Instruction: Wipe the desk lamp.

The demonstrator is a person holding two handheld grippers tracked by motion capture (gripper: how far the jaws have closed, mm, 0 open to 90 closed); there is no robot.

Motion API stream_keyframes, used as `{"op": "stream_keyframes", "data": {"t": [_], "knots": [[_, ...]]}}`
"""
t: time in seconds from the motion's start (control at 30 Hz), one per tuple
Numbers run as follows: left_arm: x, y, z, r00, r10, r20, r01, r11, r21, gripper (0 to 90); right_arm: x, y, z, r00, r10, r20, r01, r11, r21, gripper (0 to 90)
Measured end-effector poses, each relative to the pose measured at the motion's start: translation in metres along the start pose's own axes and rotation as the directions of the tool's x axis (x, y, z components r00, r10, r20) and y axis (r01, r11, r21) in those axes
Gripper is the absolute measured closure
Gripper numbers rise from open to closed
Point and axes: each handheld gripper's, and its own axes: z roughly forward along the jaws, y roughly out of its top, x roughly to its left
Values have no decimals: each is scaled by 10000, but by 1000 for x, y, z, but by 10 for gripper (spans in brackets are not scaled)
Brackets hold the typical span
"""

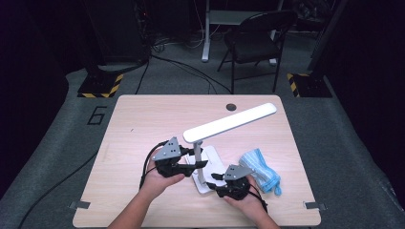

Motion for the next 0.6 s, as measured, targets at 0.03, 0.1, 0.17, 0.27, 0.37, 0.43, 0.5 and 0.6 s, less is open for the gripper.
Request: {"op": "stream_keyframes", "data": {"t": [0.03, 0.1, 0.17, 0.27, 0.37, 0.43, 0.5, 0.6], "knots": [[-1, 0, 0, 10000, -3, -74, 3, 10000, -30, 523, 0, 0, 1, 9999, -119, -61, 119, 9999, 35, 598], [-2, 0, 0, 9998, -3, -221, 3, 10000, -32, 524, 2, 0, 5, 9999, -112, -123, 112, 9999, 10, 596], [-3, 0, 0, 9996, -19, -280, 18, 10000, -11, 524, 4, 0, 9, 9997, -167, -154, 169, 9998, 83, 597], [-2, 0, 1, 9997, -73, -244, 72, 10000, -62, 522, 5, 1, 13, 9997, -244, -51, 245, 9996, 126, 606], [-2, -1, 0, 10000, -65, -65, 64, 10000, -61, 518, 6, 1, 15, 9995, -306, -42, 307, 9995, 111, 618], [-2, -1, -1, 9999, -24, 125, 24, 10000, 5, 516, 6, 1, 16, 9993, -377, 18, 376, 9991, 169, 632], [-2, -1, -3, 9996, -16, 265, 17, 10000, -22, 512, 5, 1, 17, 9989, -442, 131, 440, 9989, 142, 635], [0, -1, -4, 9991, -39, 422, 40, 10000, -32, 506, 5, 0, 17, 9991, -420, 100, 420, 9991, 80, 650]]}}
